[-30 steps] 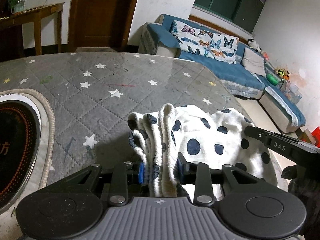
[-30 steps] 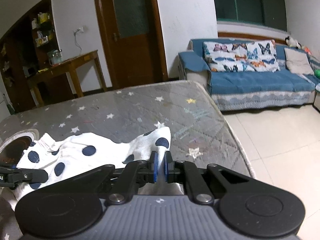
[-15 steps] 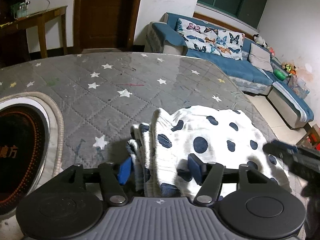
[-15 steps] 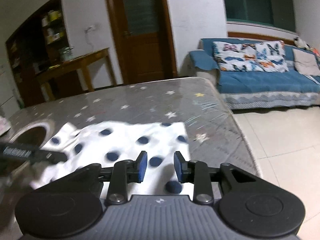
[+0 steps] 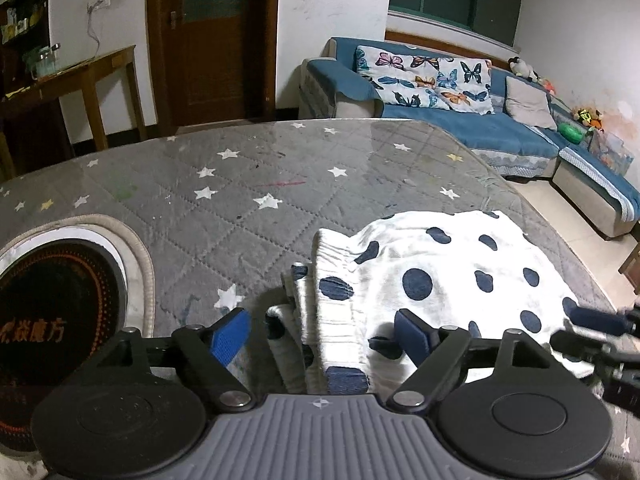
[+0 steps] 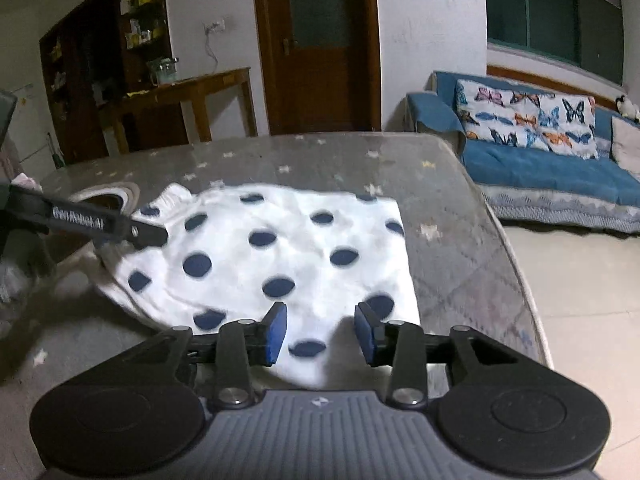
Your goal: Fold clothes
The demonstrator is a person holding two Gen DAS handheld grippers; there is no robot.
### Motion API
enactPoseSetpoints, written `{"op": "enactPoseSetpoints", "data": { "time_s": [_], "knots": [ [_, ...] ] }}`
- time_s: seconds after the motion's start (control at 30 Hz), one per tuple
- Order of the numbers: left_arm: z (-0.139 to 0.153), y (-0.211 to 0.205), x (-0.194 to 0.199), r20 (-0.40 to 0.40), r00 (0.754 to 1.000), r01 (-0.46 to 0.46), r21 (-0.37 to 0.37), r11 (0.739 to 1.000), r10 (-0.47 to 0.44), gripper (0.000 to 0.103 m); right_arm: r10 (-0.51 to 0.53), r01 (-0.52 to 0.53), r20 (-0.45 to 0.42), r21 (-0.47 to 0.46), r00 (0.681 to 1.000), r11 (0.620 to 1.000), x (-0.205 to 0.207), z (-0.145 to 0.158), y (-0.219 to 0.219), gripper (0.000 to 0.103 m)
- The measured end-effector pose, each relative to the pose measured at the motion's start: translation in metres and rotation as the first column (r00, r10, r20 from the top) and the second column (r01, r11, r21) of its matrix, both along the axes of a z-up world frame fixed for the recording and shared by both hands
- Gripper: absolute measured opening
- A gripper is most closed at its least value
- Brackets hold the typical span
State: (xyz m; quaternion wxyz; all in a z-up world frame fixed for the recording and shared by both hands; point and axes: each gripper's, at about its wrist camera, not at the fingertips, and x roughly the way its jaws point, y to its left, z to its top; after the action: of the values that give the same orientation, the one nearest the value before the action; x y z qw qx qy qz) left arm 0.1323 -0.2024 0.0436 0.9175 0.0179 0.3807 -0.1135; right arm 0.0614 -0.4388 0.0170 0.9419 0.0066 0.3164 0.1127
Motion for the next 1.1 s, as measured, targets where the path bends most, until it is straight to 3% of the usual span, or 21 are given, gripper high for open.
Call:
{"op": "enactPoseSetpoints", "data": {
  "time_s": [0.1,0.23,0.5,0.7,0.83,0.97,1.1],
  "knots": [
    [0.001,0.0,-0.001,0.014,1.0,0.008,0.008,1.0,-0.008,0.09,0.002,-0.002,0.013,0.024,1.0,1.0,0.012,0.007,0.003,0.052],
    [0.001,0.003,-0.001,0.031,0.999,0.012,0.021,1.0,-0.012,0.097,-0.008,0.008,0.004,0.048,1.0,0.999,0.036,0.01,0.009,0.057],
    [-0.005,0.014,0.008,0.029,1.0,0.001,0.019,1.0,-0.002,0.101,-0.032,0.036,-0.048,0.083,0.998,0.996,0.092,0.005,0.023,0.057],
    [-0.015,0.018,0.013,0.012,1.0,0.007,0.014,1.0,-0.007,0.102,-0.035,0.04,-0.1,0.049,0.994,0.998,0.124,-0.011,0.039,0.057],
    [-0.015,0.022,0.014,0.008,1.0,0.004,0.001,1.0,-0.004,0.102,-0.035,0.037,-0.099,0.025,0.994,0.999,0.127,-0.012,0.045,0.058],
    [-0.011,0.026,0.012,0.019,1.0,0.007,-0.006,1.0,-0.007,0.102,-0.019,0.025,-0.076,0.087,0.997,0.996,0.12,0.0,0.044,0.058],
    [-0.011,0.027,0.011,0.02,1.0,0.004,-0.008,1.0,-0.003,0.102,-0.005,0.011,-0.103,0.057,0.995,0.998,0.123,-0.008,0.052,0.058]
  ]
}}
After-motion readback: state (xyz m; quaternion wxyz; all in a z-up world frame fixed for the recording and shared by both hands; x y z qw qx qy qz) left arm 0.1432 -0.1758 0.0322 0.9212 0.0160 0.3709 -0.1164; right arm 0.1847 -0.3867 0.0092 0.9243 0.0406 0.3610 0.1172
